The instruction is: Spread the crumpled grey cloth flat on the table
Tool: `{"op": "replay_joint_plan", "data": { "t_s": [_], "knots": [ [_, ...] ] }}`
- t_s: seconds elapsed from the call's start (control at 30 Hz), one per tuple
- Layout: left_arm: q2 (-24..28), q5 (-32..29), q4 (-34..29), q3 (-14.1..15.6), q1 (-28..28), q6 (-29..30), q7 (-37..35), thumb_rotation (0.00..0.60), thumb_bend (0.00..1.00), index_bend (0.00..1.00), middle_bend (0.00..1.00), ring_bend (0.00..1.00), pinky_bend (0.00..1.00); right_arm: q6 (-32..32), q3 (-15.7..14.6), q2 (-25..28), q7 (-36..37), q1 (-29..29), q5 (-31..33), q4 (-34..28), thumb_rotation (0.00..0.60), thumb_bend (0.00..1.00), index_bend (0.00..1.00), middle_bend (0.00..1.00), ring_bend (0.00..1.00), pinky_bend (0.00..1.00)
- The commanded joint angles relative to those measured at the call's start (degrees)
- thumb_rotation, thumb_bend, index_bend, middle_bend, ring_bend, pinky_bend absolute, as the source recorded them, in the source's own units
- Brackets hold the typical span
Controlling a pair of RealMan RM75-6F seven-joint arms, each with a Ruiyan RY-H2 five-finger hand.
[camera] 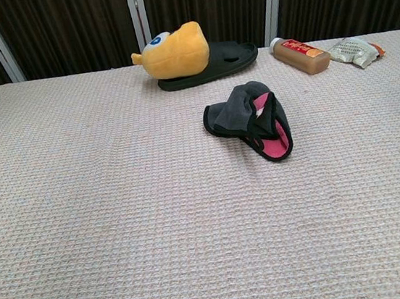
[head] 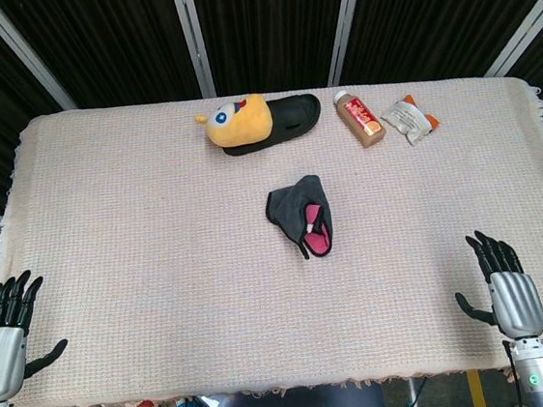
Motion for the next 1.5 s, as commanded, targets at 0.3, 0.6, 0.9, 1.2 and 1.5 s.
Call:
{"op": "replay_joint_plan", "data": {
  "t_s": [0.3,0.6,0.9,1.2,1.5],
  "knots": [
    [0.08,0.13,-0.12,0.04,0.00,0.09,0.00,0.600,0.00,0.00,0.00,0.00,0.00,0.03,-0.10,-0.13,0.06,-0.02,-0.14,0.22,0.600,0.30,0.01,0.02,0.00,0.01],
    [0.01,-0.16,-0.23,0.04,-0.27,-0.60,-0.34,0.600,0.00,0.00,0.00,0.00,0.00,0.54,0.35,-0.65,2.68,0.64,-1.65,1.67,0.600,0.30,0.02,0.02,0.00,0.01],
    [-0.47,-0.75,-0.07,-0.45,-0.79,-1.32,0.38,0.600,0.00,0.00,0.00,0.00,0.00,3.09,2.57,-3.19,5.67,2.90,-5.20,8.82,0.600,0.30,0.13,0.10,0.04,0.10],
    [-2.15,-2.19,0.84,-0.78,-1.75,-3.64,2.42,0.600,0.00,0.00,0.00,0.00,0.00,1.93,4.19,-8.10,13.99,11.40,-13.24,20.66,0.600,0.30,0.23,0.17,0.11,0.19],
    [-2.93,-2.50,1.36,-1.10,-2.09,-3.79,3.75,0.600,0.00,0.00,0.00,0.00,0.00,-3.10,4.68,-16.00,15.38,20.10,-16.26,28.13,0.600,0.30,0.23,0.17,0.11,0.19]
  ]
}}
